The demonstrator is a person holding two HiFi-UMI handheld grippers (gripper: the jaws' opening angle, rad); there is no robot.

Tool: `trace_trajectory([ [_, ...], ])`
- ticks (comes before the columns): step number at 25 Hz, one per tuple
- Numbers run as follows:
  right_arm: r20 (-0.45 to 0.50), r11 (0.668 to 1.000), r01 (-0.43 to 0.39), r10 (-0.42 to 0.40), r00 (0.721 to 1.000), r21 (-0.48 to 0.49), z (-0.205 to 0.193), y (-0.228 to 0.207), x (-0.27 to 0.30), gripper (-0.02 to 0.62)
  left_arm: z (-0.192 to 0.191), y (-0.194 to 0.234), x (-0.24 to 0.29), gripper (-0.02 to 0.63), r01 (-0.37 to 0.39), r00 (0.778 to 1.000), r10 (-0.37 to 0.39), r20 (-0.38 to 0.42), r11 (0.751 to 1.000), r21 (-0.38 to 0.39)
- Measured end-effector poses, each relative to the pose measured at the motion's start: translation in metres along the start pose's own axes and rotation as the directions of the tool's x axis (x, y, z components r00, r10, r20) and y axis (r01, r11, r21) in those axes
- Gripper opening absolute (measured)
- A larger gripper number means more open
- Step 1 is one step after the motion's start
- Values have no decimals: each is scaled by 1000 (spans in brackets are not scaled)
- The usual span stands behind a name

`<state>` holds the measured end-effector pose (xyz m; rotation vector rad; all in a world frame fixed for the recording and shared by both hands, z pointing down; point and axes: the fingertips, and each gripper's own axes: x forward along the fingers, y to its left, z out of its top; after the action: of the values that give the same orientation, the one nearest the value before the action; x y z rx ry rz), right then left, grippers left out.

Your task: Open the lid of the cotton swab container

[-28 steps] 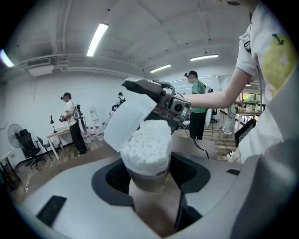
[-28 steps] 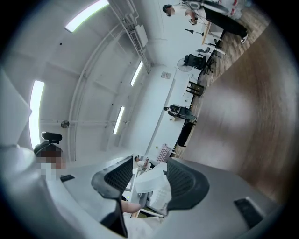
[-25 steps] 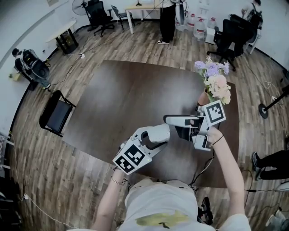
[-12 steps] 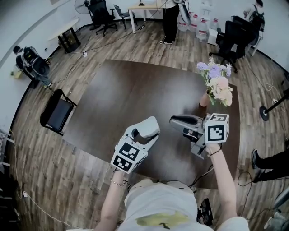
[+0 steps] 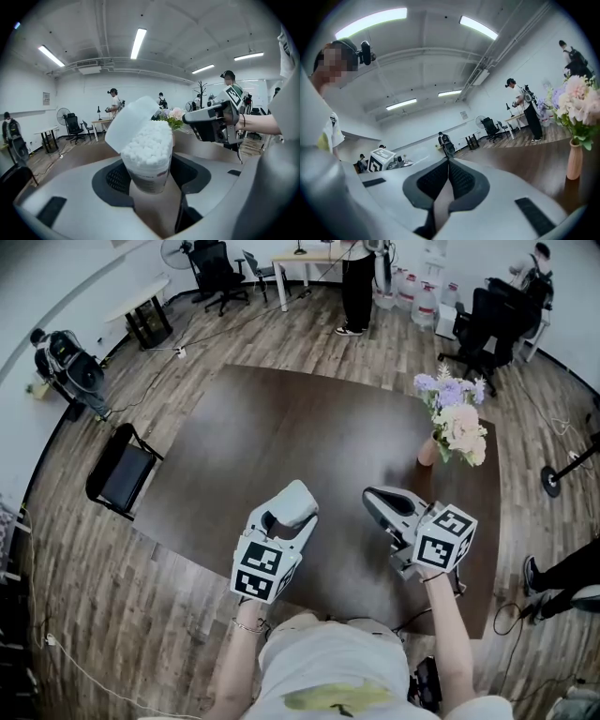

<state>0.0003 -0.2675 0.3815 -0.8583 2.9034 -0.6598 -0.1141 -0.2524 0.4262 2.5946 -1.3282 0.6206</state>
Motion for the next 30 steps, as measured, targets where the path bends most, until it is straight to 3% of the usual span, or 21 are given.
trace_trajectory([
  [6,100,992,120,-115,988,-37,-1,-10,-11,21,-8,11,-7,259,-57,998,57,-3,998,-23],
  [13,148,963,254,-239,960,-86,-3,-19,-20,21,-18,24,-15,258,-130,991,130,-9,991,-34],
  [22,156,920,354,-331,931,-165,-8,-24,-25,21,-18,28,-18,258,-143,990,143,-5,989,-31],
  [30,175,909,381,-353,919,-168,-6,-28,-30,21,-17,25,-14,258,-130,992,130,-7,991,-18],
])
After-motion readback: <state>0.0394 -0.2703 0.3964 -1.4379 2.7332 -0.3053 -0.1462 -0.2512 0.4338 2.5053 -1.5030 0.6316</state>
